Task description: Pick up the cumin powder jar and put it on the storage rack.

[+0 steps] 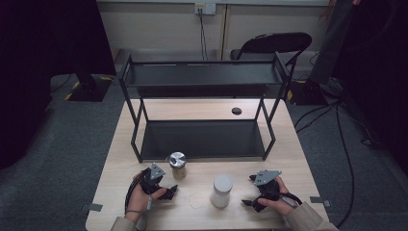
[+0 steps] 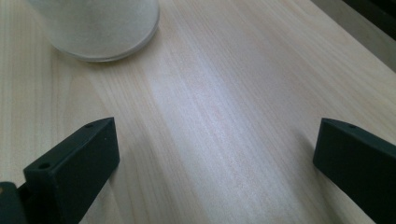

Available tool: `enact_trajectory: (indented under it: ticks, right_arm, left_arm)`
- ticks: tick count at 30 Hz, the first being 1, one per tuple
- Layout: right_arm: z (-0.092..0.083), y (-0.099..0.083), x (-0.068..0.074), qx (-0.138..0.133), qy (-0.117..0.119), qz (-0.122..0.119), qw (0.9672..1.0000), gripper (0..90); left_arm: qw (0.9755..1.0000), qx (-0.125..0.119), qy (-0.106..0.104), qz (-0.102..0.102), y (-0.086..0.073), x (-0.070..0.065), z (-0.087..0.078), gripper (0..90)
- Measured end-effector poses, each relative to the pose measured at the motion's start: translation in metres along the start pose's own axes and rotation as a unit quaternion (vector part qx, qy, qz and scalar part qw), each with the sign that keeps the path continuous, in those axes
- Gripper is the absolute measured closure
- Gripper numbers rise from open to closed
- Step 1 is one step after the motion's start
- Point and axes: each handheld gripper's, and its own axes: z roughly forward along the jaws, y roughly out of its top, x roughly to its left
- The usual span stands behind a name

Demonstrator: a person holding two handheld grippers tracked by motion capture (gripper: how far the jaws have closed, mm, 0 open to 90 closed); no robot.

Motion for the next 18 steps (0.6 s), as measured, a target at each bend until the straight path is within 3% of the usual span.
enact_trajectory:
  ticks: [18]
  right_arm:
    - [-0.0001,0.0,0.0005,0.0,-0.001,0.001,1.0,0.0]
  left_arm:
    - [1.0,0.001,0.003,-0.001,0.0011,-0.001,0.0005,0.0]
